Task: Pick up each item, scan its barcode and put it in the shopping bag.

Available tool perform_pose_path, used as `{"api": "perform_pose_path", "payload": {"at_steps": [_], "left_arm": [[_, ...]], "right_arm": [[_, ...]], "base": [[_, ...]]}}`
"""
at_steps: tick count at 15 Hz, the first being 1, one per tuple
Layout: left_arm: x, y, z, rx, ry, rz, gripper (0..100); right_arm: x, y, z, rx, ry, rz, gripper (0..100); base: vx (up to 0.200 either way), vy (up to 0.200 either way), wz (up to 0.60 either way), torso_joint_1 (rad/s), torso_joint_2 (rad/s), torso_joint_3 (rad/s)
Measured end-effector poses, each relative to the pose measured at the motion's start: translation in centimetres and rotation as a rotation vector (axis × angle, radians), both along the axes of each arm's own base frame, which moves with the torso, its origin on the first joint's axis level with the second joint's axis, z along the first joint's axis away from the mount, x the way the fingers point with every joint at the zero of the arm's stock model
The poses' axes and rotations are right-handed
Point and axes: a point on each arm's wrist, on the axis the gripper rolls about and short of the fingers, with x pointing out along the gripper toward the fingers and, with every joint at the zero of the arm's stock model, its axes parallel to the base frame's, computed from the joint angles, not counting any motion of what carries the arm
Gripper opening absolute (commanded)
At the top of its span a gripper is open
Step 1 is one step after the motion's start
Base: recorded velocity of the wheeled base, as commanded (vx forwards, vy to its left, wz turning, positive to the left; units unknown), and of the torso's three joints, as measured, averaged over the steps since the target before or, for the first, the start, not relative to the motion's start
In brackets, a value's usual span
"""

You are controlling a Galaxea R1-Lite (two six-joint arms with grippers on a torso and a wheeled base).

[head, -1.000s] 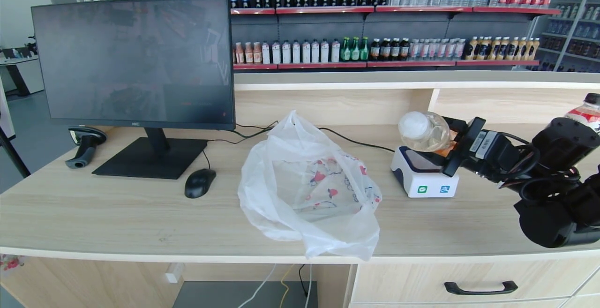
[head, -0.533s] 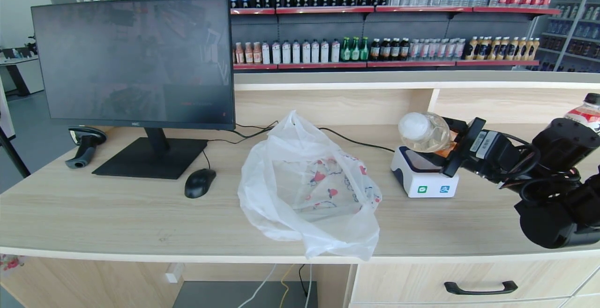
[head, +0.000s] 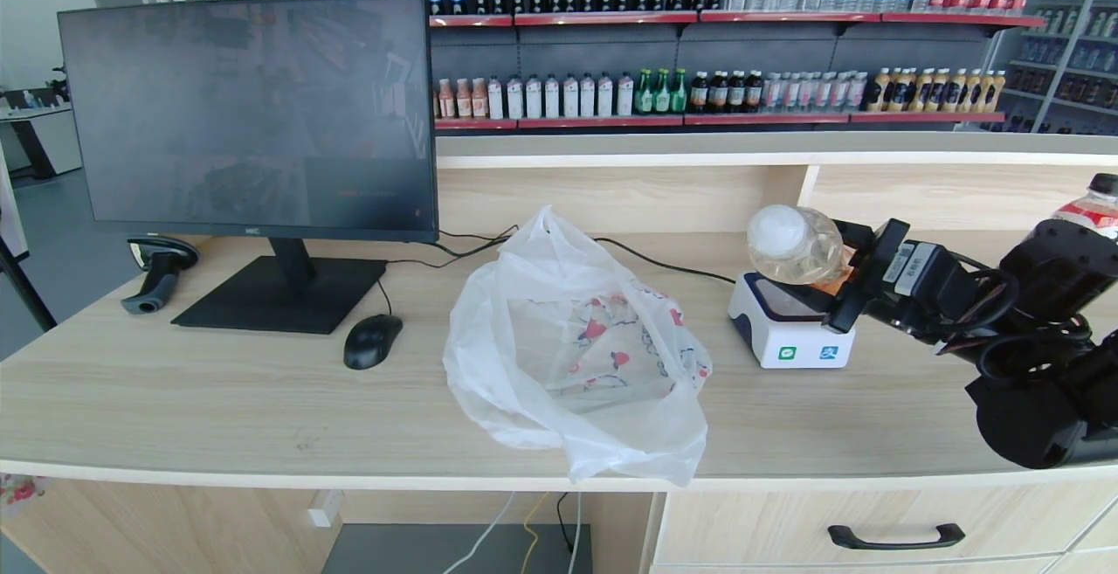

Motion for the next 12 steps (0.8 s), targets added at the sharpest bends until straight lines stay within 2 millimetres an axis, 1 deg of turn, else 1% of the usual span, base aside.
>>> {"api": "perform_pose_path", "payload": {"at_steps": [4, 6, 12], "left_arm": [[0.0, 0.0, 0.0, 0.0, 0.0, -0.001, 100], [0.0, 0.0, 0.0, 0.0, 0.0, -0.001, 100], [0.0, 0.0, 0.0, 0.0, 0.001, -0.001, 100]], "right_arm": [[-0.8, 0.1, 0.2, 0.002, 0.004, -0.001, 0], [-1.5, 0.7, 0.5, 0.009, 0.013, 0.02, 0], [-3.4, 1.3, 2.5, 0.09, 0.026, -0.005, 0]], "base": [[0.0, 0.0, 0.0, 0.0, 0.0, 0.0], [0.0, 0.0, 0.0, 0.0, 0.0, 0.0], [0.0, 0.0, 0.0, 0.0, 0.0, 0.0]]}}
